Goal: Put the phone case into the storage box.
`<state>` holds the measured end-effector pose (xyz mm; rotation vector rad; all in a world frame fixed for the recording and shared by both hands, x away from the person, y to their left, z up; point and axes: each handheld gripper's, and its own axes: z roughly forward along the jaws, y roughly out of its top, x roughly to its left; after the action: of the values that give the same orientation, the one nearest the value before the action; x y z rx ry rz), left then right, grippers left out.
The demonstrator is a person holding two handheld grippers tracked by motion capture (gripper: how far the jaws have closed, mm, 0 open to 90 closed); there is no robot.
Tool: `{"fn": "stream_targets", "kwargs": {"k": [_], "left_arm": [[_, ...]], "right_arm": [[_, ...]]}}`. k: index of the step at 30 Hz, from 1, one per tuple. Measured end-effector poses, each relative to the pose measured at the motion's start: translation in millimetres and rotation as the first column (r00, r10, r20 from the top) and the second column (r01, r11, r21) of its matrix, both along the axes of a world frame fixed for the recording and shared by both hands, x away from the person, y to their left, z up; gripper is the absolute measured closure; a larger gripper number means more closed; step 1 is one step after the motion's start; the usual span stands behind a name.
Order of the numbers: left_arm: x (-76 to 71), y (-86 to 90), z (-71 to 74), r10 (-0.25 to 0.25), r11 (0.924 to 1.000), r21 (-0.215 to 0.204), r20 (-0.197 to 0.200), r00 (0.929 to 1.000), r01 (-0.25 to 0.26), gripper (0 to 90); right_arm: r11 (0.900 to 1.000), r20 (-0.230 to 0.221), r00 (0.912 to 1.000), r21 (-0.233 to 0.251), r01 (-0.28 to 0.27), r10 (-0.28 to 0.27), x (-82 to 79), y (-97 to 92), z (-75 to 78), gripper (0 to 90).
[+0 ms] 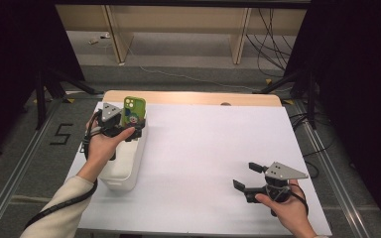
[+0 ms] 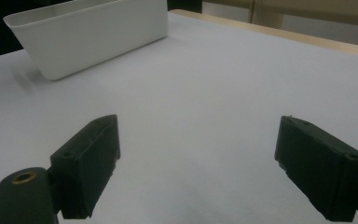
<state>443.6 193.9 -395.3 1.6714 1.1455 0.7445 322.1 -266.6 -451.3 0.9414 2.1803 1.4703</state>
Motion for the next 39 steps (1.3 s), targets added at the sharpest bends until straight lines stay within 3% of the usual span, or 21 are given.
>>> {"fn": "stream_targets", "kwargs": {"k": [39], "left_arm": [[-37.2,-4.9,1.8,-0.073,0.9974,-0.003,0.013,0.9973,0.073,2.2]], "right_arm": [[1.0000,0.001,1.0000,0.002,0.002,-0.002,-0.4,-0.2,0.7,15.1]]}}
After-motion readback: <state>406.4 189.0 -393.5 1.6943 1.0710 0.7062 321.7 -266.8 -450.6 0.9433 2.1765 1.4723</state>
